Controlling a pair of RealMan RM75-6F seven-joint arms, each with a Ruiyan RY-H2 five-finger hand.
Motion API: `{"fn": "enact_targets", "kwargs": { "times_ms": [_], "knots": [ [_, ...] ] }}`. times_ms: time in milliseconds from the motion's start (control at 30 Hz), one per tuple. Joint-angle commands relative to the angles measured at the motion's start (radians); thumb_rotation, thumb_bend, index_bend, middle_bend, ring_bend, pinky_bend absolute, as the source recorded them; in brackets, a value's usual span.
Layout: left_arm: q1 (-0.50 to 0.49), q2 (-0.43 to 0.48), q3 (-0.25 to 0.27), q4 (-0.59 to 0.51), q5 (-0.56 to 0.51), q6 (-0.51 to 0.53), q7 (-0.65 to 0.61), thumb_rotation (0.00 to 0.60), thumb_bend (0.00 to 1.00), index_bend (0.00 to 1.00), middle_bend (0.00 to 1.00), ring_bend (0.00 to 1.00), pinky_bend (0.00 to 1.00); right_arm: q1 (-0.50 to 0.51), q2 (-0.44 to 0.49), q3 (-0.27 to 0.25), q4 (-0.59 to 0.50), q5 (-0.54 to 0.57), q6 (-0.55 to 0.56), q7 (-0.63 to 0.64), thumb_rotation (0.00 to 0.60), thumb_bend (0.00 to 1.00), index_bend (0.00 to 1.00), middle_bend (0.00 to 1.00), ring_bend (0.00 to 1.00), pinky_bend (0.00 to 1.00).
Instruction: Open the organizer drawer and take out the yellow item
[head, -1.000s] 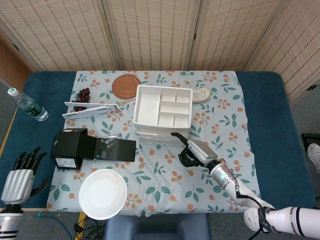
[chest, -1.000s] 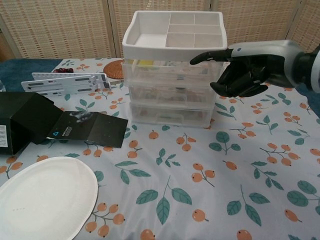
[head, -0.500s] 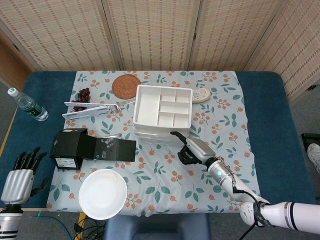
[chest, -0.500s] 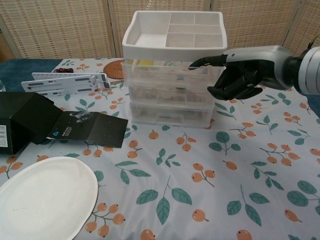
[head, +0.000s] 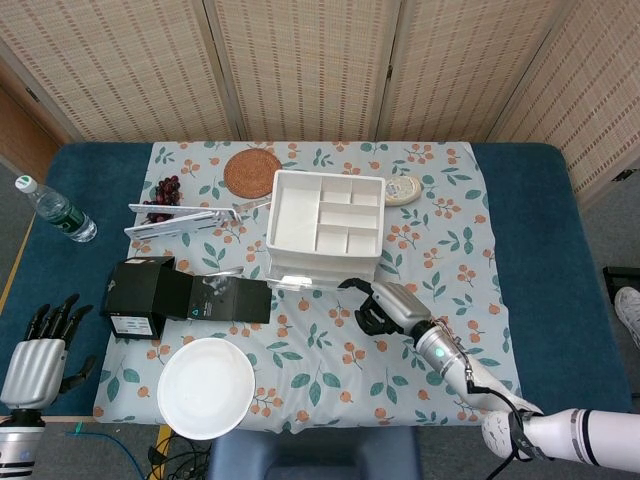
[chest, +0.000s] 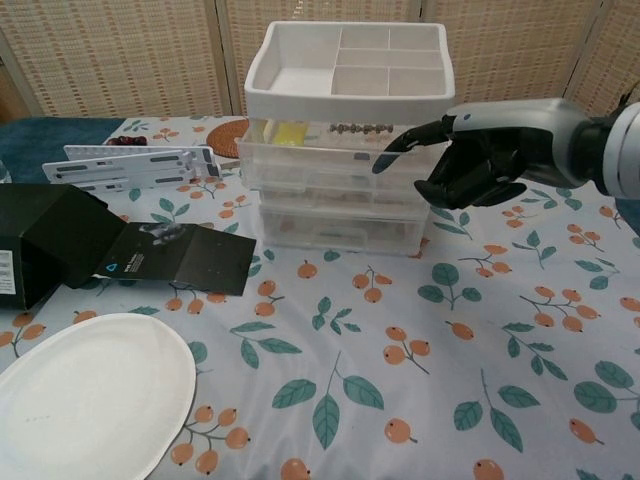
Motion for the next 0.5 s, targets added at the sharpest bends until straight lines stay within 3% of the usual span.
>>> {"fn": "enact_targets", "kwargs": {
  "times_ms": [33,500],
  "knots": [
    [0.0,0.0,0.001,0.0,0.0,-0.001,0.0,0.6,0.32,0.15,0.07,0.12,0.06,-0.006,0.006,-0.006,-0.012,-0.013,0.002,0.003,0.6,0.62,0.22,0.89,1.0,1.0],
    [-0.001,-0.002,0.001,0.001,0.003,-0.001,0.0,0.6,0.32,0.15,0.07,0.12,0.06,-0.036,0.032,-0.044,-0.073,-0.084,0.002,0.012,0.6,0.62,0.22,0.89,1.0,1.0]
  ]
}}
